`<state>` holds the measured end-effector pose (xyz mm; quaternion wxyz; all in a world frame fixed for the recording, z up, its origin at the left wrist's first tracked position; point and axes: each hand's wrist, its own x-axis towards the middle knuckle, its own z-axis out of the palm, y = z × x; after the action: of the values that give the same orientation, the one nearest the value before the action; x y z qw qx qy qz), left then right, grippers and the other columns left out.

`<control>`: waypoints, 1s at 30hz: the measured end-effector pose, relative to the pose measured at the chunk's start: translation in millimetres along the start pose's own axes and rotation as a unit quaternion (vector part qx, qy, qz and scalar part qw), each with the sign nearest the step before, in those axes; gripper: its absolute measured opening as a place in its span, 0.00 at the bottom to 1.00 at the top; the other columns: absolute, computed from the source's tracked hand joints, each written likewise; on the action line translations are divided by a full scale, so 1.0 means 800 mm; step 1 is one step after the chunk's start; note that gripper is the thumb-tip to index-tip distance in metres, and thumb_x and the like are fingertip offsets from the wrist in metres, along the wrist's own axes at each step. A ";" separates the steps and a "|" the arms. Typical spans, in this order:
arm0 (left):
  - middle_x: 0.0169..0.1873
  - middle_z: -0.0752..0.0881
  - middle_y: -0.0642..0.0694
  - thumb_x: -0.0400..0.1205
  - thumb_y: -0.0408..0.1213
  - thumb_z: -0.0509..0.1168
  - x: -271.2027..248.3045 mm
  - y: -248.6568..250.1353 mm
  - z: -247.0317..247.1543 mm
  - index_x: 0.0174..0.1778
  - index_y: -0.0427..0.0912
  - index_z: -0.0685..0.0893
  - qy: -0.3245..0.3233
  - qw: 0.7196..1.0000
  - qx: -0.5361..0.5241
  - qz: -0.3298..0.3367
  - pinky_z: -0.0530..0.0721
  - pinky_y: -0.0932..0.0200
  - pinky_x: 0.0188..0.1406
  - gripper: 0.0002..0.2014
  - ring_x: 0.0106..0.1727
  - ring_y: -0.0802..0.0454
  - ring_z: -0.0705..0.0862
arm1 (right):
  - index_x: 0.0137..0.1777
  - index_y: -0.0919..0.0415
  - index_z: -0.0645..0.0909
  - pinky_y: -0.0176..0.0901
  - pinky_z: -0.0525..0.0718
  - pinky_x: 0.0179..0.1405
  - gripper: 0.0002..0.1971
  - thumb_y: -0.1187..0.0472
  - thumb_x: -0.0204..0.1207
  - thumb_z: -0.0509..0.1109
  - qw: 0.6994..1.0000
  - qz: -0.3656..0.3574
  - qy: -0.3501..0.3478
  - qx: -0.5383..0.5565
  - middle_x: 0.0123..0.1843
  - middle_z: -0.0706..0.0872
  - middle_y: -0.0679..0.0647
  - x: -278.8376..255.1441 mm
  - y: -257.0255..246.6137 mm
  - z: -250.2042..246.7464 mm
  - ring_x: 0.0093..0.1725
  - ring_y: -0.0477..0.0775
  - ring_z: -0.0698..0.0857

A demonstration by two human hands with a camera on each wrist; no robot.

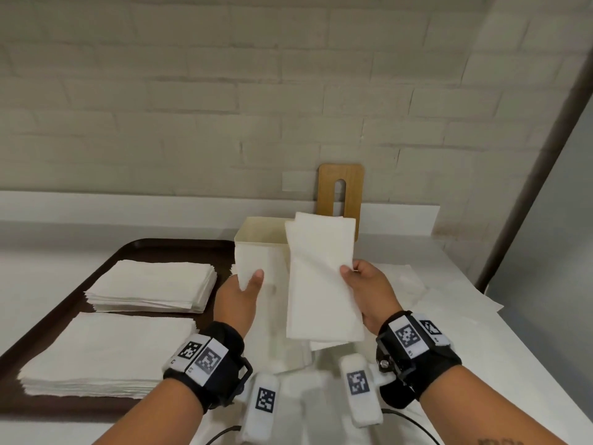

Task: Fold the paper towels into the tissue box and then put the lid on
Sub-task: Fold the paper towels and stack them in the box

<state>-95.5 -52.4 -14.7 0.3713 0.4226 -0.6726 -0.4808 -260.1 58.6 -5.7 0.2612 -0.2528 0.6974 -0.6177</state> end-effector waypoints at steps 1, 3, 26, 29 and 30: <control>0.44 0.83 0.45 0.85 0.50 0.54 -0.002 0.002 0.003 0.49 0.39 0.80 0.000 1.000 -0.001 -0.001 0.72 0.58 0.42 0.18 0.49 0.45 0.82 | 0.40 0.56 0.80 0.64 0.83 0.60 0.09 0.60 0.81 0.63 1.000 -0.001 -0.022 0.006 0.51 0.88 0.62 -0.002 -0.003 0.007 0.52 0.65 0.86; 0.44 0.83 0.45 0.85 0.53 0.47 -0.008 0.010 0.010 0.49 0.39 0.80 -0.006 0.999 -0.051 -0.014 0.71 0.59 0.47 0.23 0.47 0.48 0.80 | 0.37 0.54 0.78 0.64 0.82 0.58 0.10 0.59 0.79 0.63 0.997 -0.015 -0.053 -0.052 0.46 0.87 0.60 -0.008 -0.002 0.023 0.47 0.61 0.84; 0.61 0.76 0.51 0.69 0.28 0.76 -0.002 0.054 0.006 0.74 0.45 0.58 -0.111 0.971 -0.188 0.099 0.84 0.62 0.49 0.42 0.58 0.58 0.79 | 0.51 0.41 0.76 0.34 0.85 0.49 0.14 0.66 0.79 0.67 0.966 -0.244 -0.051 0.070 0.48 0.85 0.38 -0.047 -0.047 0.044 0.48 0.37 0.85; 0.59 0.82 0.50 0.65 0.32 0.78 0.005 0.028 -0.001 0.69 0.45 0.68 -0.131 0.981 -0.114 0.086 0.84 0.53 0.58 0.38 0.60 0.54 0.82 | 0.53 0.44 0.77 0.43 0.86 0.55 0.18 0.69 0.73 0.72 0.971 -0.220 -0.071 0.055 0.52 0.87 0.45 -0.043 -0.031 0.041 0.54 0.45 0.86; 0.58 0.85 0.49 0.66 0.33 0.78 0.005 0.019 -0.001 0.67 0.45 0.73 -0.143 0.982 -0.089 0.083 0.84 0.49 0.60 0.34 0.61 0.50 0.83 | 0.55 0.45 0.78 0.48 0.86 0.57 0.19 0.68 0.71 0.74 0.977 -0.195 -0.079 0.043 0.54 0.87 0.48 -0.042 -0.023 0.041 0.56 0.49 0.86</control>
<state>-99.3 -53.4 0.3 0.3456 0.2574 -0.7061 -0.5619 -212.7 55.7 11.1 0.2007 -0.4208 0.5847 -0.6639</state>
